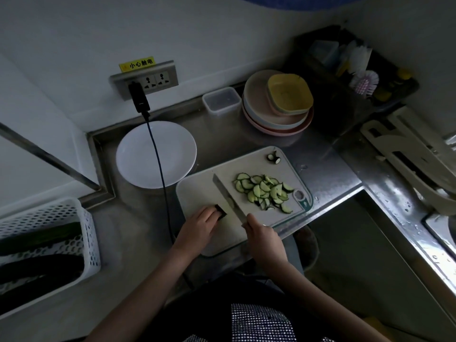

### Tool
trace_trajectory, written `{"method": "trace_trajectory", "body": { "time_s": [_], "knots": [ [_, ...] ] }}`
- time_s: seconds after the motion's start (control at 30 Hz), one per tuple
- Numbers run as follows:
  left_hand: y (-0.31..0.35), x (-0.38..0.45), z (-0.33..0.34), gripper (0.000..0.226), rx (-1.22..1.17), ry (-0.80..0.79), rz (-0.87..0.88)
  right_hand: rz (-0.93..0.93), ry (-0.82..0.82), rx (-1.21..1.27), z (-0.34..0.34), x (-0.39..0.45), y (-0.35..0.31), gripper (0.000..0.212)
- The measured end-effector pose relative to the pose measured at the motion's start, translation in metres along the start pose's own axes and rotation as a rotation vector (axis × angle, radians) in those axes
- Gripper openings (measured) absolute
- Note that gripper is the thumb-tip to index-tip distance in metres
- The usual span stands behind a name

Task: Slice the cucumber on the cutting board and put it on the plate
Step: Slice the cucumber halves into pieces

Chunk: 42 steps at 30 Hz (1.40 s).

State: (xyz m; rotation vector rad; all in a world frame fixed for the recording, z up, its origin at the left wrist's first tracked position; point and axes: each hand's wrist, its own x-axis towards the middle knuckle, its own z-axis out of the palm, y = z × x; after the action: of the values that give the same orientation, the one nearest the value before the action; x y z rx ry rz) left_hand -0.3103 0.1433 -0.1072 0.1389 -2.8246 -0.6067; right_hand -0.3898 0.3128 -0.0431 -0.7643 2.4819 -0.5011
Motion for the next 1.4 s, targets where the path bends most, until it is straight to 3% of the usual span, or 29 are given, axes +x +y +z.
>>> {"method": "trace_trajectory", "body": {
  "time_s": [0.5, 0.63, 0.73, 1.0, 1.1, 1.23, 1.4],
  "knots": [
    [0.003, -0.001, -0.003, 0.028, -0.003, 0.031, -0.043, 0.004, -0.068, -0.078, 0.007, 0.000, 0.001, 0.015],
    [0.004, -0.001, -0.004, 0.046, -0.038, 0.041, -0.044, -0.012, -0.044, -0.082, 0.005, 0.000, 0.000, 0.017],
    [0.005, -0.001, -0.006, 0.030, -0.004, 0.028, -0.046, -0.002, -0.073, -0.096, 0.008, 0.001, 0.000, 0.019],
    [0.000, -0.001, 0.000, 0.034, -0.019, 0.004, -0.061, 0.033, -0.144, -0.135, 0.010, 0.007, 0.003, 0.010],
    [0.002, -0.003, 0.000, 0.034, -0.011, 0.008, -0.064, 0.014, -0.114, -0.198, 0.006, 0.006, 0.001, 0.015],
    [0.000, -0.005, 0.002, 0.028, 0.008, 0.014, -0.042, 0.051, 0.016, -0.068, -0.005, 0.003, 0.002, 0.012],
    [0.000, -0.004, 0.003, 0.027, -0.016, 0.058, -0.031, -0.043, 0.006, -0.115, -0.001, 0.000, -0.006, 0.016]
  ]
}}
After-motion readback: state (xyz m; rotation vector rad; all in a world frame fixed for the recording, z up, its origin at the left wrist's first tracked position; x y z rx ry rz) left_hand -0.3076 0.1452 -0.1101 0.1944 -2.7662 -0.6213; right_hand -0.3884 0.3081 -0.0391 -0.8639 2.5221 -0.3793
